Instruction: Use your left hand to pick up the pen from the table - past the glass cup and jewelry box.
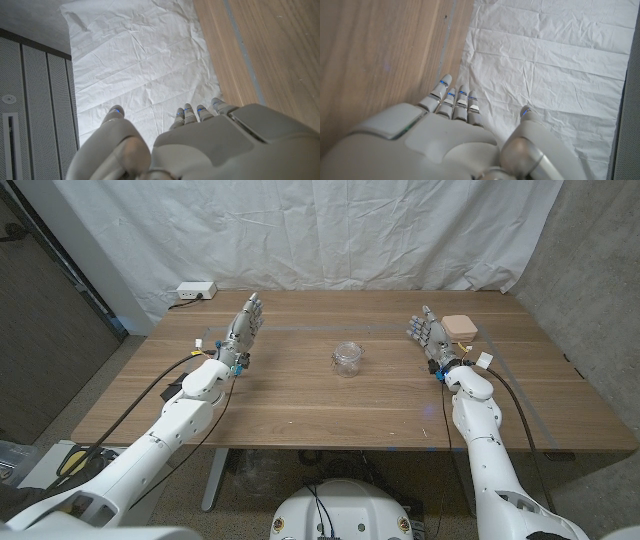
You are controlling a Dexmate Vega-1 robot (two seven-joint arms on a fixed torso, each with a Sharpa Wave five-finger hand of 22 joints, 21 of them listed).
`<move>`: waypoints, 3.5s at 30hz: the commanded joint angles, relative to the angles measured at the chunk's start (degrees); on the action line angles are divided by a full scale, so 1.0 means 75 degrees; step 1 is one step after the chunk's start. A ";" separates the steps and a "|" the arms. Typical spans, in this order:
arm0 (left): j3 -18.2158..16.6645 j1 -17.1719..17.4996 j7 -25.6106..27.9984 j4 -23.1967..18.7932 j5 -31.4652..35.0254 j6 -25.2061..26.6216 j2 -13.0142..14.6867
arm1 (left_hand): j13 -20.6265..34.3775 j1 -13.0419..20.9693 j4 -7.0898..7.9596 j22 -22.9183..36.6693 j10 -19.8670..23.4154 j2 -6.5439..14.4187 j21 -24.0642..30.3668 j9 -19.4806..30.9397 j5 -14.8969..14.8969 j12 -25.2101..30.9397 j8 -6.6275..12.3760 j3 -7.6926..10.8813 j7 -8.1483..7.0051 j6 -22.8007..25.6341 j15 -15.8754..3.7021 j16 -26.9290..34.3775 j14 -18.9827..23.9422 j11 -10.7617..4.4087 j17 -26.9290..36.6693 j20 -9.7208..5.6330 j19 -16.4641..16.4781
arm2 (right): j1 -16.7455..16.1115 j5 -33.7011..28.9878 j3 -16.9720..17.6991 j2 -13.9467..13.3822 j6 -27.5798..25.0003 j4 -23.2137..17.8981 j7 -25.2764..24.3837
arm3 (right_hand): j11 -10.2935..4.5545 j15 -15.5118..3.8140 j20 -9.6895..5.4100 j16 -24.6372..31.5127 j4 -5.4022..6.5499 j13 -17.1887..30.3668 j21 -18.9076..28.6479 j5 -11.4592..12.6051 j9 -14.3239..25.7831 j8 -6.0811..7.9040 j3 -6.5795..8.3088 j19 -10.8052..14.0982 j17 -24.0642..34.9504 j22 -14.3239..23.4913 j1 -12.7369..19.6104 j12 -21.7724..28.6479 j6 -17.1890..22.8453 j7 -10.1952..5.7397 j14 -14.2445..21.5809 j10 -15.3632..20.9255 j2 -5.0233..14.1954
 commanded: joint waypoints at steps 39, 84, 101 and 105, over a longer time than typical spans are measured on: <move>-0.0861 0.1503 0.0658 -0.1705 0.0491 -0.0322 0.1038 | 0.0035 0.0522 -0.0176 0.0032 -0.0018 0.0272 -0.0020 0.0039 0.0083 0.0005 0.0052 0.0162 -0.0024 0.0201 0.0015 0.0027 0.0013 -0.0015 0.0029 -0.0258 -0.0080 | -0.0271 0.0099 -0.0067 0.0188 0.0489 -0.0544 0.0354 | -0.0073 -0.0045 -0.0166 0.0035 -0.0128 0.0022 -0.0141 -0.0030 0.0042 0.0029 -0.0018 0.0238 0.0030 0.0043 0.0147 0.0025 0.0224 -0.0023 0.0264 0.0249 0.0024; -0.1971 0.3043 0.1308 -0.2836 0.1106 -0.0509 0.1497 | 0.0042 0.0956 -0.0398 0.0036 -0.0048 0.0412 -0.0046 0.0055 0.0031 -0.0022 0.0068 0.0261 -0.0021 0.0362 0.0024 0.0005 -0.0030 -0.0009 0.0030 -0.0120 -0.0188 | -0.0450 0.0182 -0.0143 0.0175 0.0583 -0.0726 0.0229 | -0.0028 0.0012 -0.0133 -0.0005 -0.0130 0.0027 -0.0290 -0.0052 0.0045 -0.0001 -0.0060 0.0230 0.0049 0.0052 0.0118 -0.0032 0.0225 -0.0015 0.0241 0.0203 0.0060; -0.2392 0.3624 0.1618 -0.3185 0.1549 -0.0677 0.1320 | 0.0046 0.1305 -0.0598 0.0039 0.0041 0.0453 0.0013 0.0070 -0.0047 0.0005 0.0173 0.0301 0.0200 0.0780 0.0440 0.0072 0.0241 0.0117 0.0028 0.0208 -0.0054 | -0.0430 0.0218 -0.0123 0.0176 0.0591 -0.0666 0.0233 | 0.0032 0.0073 -0.0094 -0.0024 -0.0136 0.0031 -0.0367 -0.0059 0.0045 0.0000 -0.0077 0.0180 0.0054 0.0055 0.0111 -0.0046 0.0250 0.0002 0.0206 0.0193 0.0070; -0.2418 0.3669 0.1697 -0.3224 0.1670 -0.0658 0.1253 | 0.0047 0.1430 -0.0669 0.0044 0.0030 0.0466 0.0023 0.0070 -0.0071 -0.0002 0.0211 0.0316 -0.0052 0.0955 0.0459 0.0064 0.0271 0.0087 0.0029 0.0356 -0.0024 | -0.0438 0.0239 -0.0105 0.0174 0.0607 -0.0650 0.0249 | 0.0040 0.0086 -0.0084 -0.0024 -0.0136 0.0032 -0.0387 -0.0061 0.0046 0.0002 -0.0082 0.0170 0.0056 0.0057 0.0108 -0.0049 0.0260 -0.0007 0.0205 0.0192 0.0074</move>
